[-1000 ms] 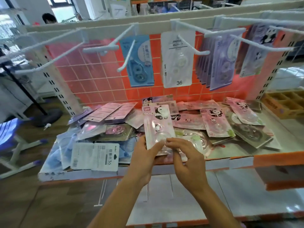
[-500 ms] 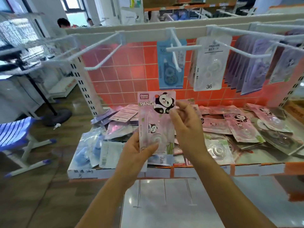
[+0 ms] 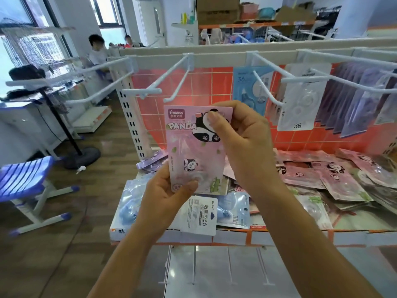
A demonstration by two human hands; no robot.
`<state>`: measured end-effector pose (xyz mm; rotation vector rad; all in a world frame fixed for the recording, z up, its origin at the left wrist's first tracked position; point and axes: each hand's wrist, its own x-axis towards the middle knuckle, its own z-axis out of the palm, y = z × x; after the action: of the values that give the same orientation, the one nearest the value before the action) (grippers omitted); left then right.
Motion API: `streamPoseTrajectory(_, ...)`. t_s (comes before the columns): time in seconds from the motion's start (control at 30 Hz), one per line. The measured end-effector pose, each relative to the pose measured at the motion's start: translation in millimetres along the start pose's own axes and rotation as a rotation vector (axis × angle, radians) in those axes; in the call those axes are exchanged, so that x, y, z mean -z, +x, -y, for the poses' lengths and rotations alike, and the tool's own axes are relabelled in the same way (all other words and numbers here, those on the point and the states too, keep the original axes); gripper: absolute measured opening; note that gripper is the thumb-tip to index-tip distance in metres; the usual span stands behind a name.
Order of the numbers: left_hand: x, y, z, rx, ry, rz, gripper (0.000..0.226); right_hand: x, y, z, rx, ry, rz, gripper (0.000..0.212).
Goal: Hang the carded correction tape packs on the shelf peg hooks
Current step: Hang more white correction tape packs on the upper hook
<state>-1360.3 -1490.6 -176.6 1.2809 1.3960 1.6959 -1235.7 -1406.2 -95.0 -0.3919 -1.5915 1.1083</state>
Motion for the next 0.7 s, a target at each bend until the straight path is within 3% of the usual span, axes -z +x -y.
streamPoseTrajectory(0.23, 20, 3, -1, -0.059, -0.112, -0.031, 0.039, -25, 7, 7, 0.085, -0.002, 0.032, 0.012)
streamPoseTrajectory(0.37, 26, 7, 0, -0.062, -0.089, -0.059, 0.026, -35, 12, 6, 0.088, -0.062, 0.012, 0.01)
streamPoseTrajectory(0.7, 34, 19, 5, -0.09, -0.055, -0.044, 0.027, -41, 25, -7, 0.12, -0.131, -0.041, 0.009)
